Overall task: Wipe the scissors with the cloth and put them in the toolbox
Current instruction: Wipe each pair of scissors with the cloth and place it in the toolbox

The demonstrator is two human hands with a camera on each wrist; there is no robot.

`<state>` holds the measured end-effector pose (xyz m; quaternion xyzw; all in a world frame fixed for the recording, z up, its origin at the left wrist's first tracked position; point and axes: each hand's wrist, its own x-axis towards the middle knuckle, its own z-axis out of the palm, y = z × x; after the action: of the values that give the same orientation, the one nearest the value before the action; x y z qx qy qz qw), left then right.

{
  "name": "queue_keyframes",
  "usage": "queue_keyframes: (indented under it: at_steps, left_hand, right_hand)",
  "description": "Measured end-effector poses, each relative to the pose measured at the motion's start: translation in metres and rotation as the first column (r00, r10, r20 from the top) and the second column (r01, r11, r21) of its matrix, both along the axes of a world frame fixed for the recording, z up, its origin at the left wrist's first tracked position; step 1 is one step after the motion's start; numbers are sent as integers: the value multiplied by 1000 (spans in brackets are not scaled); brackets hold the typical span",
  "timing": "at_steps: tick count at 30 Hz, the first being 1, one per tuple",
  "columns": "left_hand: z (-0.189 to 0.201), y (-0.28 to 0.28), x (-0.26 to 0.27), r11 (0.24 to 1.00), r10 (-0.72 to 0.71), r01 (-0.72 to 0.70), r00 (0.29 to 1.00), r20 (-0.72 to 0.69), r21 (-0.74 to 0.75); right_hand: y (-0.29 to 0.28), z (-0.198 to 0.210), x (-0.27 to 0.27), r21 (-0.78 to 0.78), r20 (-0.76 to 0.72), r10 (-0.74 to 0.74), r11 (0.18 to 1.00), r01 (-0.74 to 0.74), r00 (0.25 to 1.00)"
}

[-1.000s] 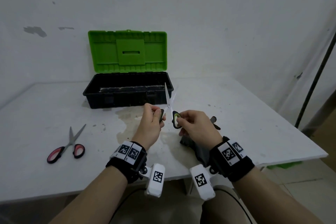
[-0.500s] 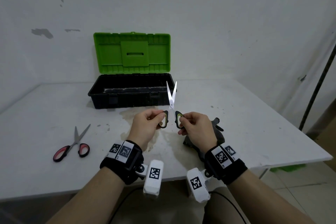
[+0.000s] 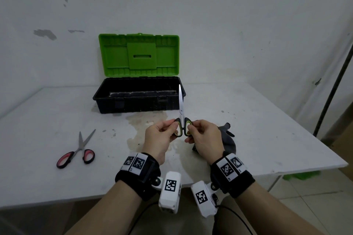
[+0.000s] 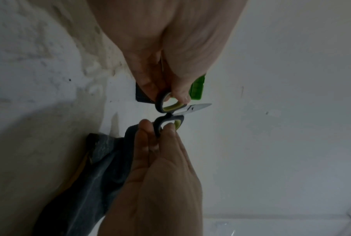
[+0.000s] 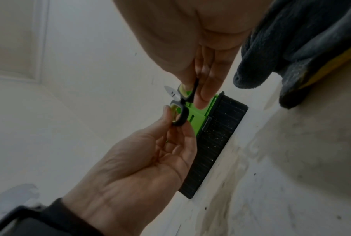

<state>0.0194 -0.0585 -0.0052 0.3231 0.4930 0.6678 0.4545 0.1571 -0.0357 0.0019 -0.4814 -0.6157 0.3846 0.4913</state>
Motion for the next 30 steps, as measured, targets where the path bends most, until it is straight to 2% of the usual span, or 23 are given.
queue_keyframes:
  at_steps: [3, 7, 9, 12, 15, 21, 26, 30]
  left_hand:
    - [2, 2, 4, 999, 46, -47, 998, 40, 13]
    - [11, 0, 8, 999, 36, -39, 993, 115, 25]
    - [15, -2, 7, 999, 21, -25, 988, 154, 26]
    - [21, -7, 0, 999, -35, 36, 988, 152, 1]
    - [28, -10, -22, 996, -70, 71, 997, 18, -49]
    - [52, 6, -142, 979, 106, -140, 971, -214, -148]
    - [54, 41, -241, 926, 247, -350, 849, -468, -146]
    - [30, 82, -299, 884, 190, -413, 748, -636, -220]
  right_hand:
    - [-4, 7, -1, 80, 35, -29, 996, 26, 999]
    - [-4, 14, -4, 272, 299, -117, 962, 34, 947]
    - [-4, 19, -4, 288, 404, -124, 958, 2, 906]
    - [-4, 27, -6, 270, 462, -118, 963, -13, 879]
    - [-2, 41, -13, 197, 460, -104, 980, 12, 882]
    - [20, 71, -31, 149, 452, -83, 989, 16, 888]
    - [61, 88, -55, 142, 474, -84, 990, 18, 876]
    - [100, 91, -81, 103, 534, -47, 995, -10, 844]
